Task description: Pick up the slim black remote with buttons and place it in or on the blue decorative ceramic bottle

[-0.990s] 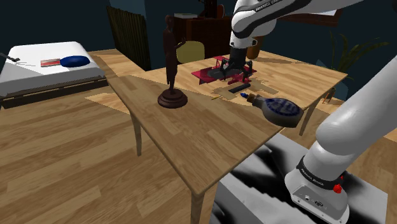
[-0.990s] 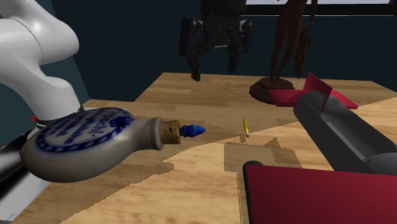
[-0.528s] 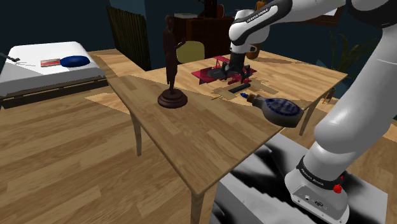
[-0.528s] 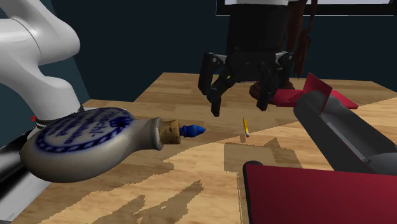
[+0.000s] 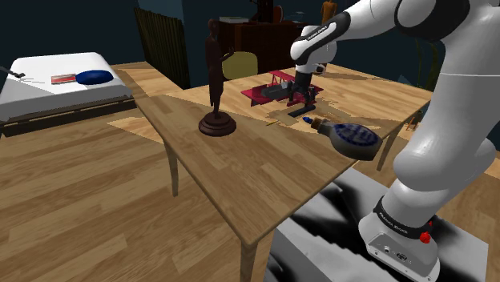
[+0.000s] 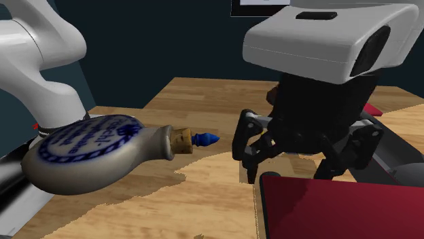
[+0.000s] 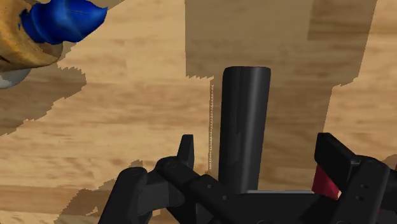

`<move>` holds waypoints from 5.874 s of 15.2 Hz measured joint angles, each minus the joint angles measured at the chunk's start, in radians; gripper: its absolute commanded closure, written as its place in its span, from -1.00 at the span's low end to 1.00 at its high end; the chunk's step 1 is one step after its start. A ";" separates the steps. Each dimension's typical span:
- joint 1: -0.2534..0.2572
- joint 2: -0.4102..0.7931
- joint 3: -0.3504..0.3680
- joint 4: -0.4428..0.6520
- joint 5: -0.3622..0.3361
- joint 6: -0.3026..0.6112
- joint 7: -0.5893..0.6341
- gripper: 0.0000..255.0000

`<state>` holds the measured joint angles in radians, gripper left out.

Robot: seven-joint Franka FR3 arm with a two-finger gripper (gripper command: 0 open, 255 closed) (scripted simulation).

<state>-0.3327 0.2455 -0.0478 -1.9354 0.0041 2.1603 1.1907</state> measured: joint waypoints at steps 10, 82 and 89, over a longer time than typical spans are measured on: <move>-0.007 0.064 -0.009 -0.034 0.006 0.100 0.025 -1.00; -0.013 -0.594 -0.015 -0.241 -0.036 -0.350 0.029 1.00; -0.030 -0.872 -0.022 -0.481 -0.056 -0.388 0.018 1.00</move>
<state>-0.3625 -0.6270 -0.0702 -2.4162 -0.0516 1.7726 1.2082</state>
